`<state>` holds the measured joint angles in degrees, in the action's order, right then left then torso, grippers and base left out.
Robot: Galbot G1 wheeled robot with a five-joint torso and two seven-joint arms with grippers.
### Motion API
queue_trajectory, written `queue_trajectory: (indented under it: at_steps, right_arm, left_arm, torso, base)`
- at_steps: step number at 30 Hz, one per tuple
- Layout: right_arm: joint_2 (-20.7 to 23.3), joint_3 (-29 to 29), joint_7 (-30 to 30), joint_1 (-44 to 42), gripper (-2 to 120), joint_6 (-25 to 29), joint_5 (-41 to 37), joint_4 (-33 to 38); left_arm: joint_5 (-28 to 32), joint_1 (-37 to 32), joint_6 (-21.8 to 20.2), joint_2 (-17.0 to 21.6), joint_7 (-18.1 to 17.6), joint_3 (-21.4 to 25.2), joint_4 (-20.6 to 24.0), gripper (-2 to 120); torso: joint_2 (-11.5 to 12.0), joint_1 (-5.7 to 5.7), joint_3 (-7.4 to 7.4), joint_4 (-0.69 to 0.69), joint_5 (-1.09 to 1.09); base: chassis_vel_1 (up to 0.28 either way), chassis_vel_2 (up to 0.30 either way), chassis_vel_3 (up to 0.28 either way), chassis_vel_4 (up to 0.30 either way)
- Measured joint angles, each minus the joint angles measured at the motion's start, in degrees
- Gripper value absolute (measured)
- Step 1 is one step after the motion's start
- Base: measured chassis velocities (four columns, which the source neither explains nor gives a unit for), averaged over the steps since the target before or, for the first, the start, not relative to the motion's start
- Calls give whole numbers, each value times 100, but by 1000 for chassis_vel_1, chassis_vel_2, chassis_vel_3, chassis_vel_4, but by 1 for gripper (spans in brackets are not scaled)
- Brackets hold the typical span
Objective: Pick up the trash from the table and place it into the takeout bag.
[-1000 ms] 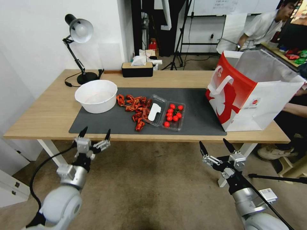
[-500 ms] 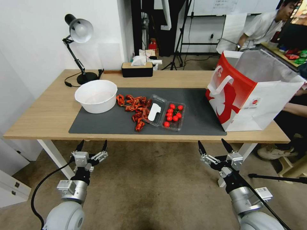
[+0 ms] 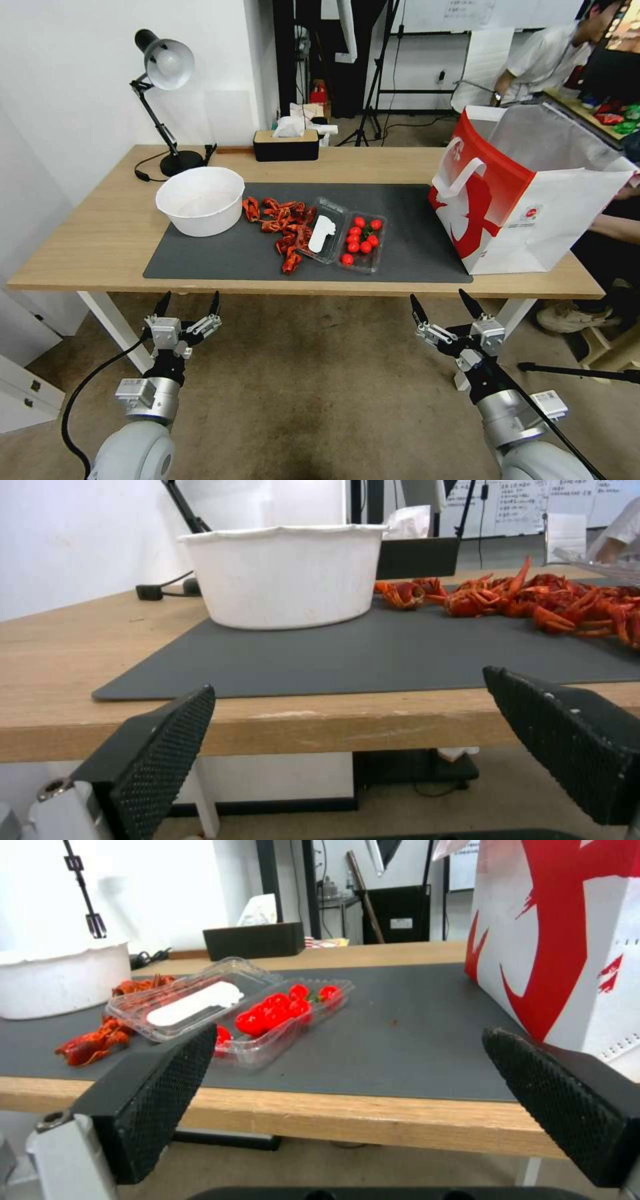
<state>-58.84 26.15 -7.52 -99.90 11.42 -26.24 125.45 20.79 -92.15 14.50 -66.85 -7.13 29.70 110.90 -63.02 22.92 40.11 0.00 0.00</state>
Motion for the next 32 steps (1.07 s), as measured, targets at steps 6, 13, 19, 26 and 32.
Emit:
queue_trajectory:
  at_steps: [6, 13, 19, 26, 32]
  right_arm:
    - [0, 3, 2, 0, 100, 0, 1, 3]
    - [0, 7, 2, -1, 100, 0, 2, 4]
    - [0, 8, 2, -1, 100, 0, 2, 4]
    - [0, 8, 2, -1, 100, 0, 2, 4]
    - [0, 8, 2, -1, 100, 13, 2, 5]
  left_arm:
    - [2, 6, -8, 3, -2, -4, 0, 100]
    - [6, 9, -14, 6, -4, -8, 0, 100]
    - [8, 11, -17, 8, -4, -11, 0, 100]
    - [9, 12, -21, 9, -4, -14, 1, 100]
    - [10, 12, -23, 10, -4, -15, 2, 100]
  torso:
    - [0, 0, 0, 0, 0]
    - [0, 0, 0, 0, 0]
    - [0, 0, 0, 0, 0]
    - [0, 0, 0, 0, 0]
    - [0, 0, 0, 0, 0]
  base:
    - [0, 0, 0, 0]
    - [0, 0, 0, 0]
    - [0, 0, 0, 0]
    - [0, 0, 0, 0]
    - [0, 0, 0, 0]
